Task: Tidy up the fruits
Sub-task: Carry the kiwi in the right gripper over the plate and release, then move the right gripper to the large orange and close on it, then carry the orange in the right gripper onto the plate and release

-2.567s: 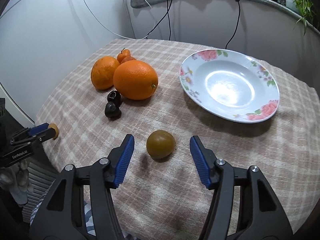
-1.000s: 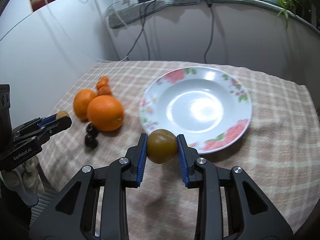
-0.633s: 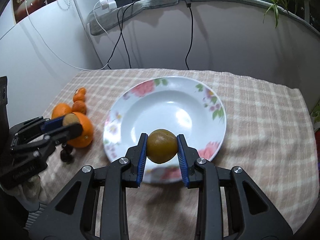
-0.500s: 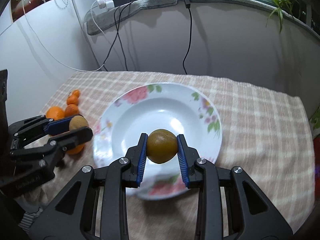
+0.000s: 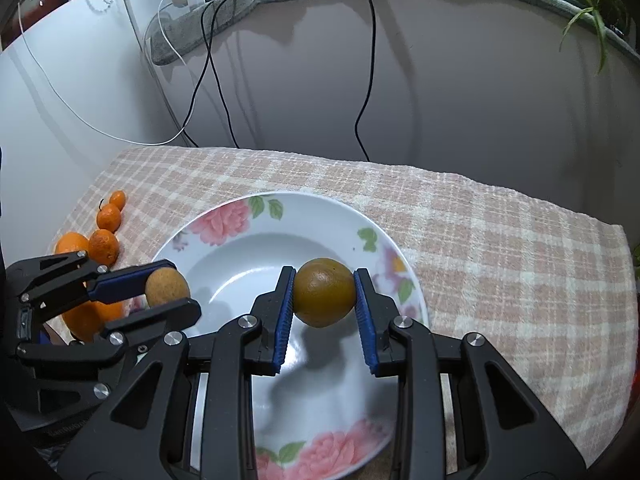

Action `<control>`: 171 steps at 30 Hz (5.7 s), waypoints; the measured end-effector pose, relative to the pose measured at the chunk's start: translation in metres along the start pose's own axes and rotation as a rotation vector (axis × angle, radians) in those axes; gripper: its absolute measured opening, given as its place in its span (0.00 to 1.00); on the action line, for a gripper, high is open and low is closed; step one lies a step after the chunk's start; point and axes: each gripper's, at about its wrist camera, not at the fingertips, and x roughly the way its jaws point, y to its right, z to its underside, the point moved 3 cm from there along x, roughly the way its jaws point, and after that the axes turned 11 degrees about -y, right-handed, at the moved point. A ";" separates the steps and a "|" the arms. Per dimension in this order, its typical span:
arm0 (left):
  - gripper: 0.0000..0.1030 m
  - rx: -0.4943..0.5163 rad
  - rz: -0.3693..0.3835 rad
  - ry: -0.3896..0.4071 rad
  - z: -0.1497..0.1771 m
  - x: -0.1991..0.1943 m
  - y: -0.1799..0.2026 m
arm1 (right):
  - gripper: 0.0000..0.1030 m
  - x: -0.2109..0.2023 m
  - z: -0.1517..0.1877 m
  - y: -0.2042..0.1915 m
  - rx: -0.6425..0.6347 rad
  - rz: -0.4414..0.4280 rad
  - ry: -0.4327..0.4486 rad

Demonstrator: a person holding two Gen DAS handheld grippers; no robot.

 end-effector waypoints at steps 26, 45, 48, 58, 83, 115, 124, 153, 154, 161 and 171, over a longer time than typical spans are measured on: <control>0.57 -0.055 -0.029 0.064 0.016 -0.040 -0.029 | 0.63 -0.035 -0.004 -0.009 -0.004 0.012 0.077; 0.63 -0.277 0.023 0.066 0.096 -0.082 -0.091 | 0.65 -0.053 0.024 -0.085 -0.088 -0.167 0.041; 0.63 -0.291 0.035 0.058 0.101 -0.079 -0.092 | 0.65 -0.049 0.024 -0.100 -0.104 -0.202 0.019; 0.63 -0.325 0.081 0.041 0.106 -0.067 -0.095 | 0.65 -0.025 0.025 -0.154 -0.239 -0.235 -0.061; 0.69 -0.319 0.152 0.022 0.101 -0.046 -0.096 | 0.65 0.008 0.015 -0.174 -0.299 -0.302 -0.185; 0.69 -0.214 0.145 0.084 0.075 -0.070 -0.046 | 0.66 -0.044 0.023 -0.148 -0.251 -0.273 -0.090; 0.69 -0.136 0.202 0.069 0.056 -0.056 0.000 | 0.66 -0.065 0.037 -0.101 -0.176 -0.220 -0.073; 0.69 -0.108 0.250 -0.005 0.025 -0.004 0.037 | 0.66 -0.049 0.038 -0.024 -0.081 -0.142 -0.104; 0.69 -0.106 0.246 -0.005 0.024 -0.004 0.037 | 0.66 -0.049 0.038 -0.025 -0.082 -0.140 -0.104; 0.67 -0.094 0.216 0.018 0.020 -0.007 0.039 | 0.66 -0.050 0.035 -0.027 -0.081 -0.135 -0.094; 0.68 -0.089 0.192 0.048 0.026 -0.019 0.034 | 0.66 -0.056 0.035 -0.029 -0.064 -0.121 -0.074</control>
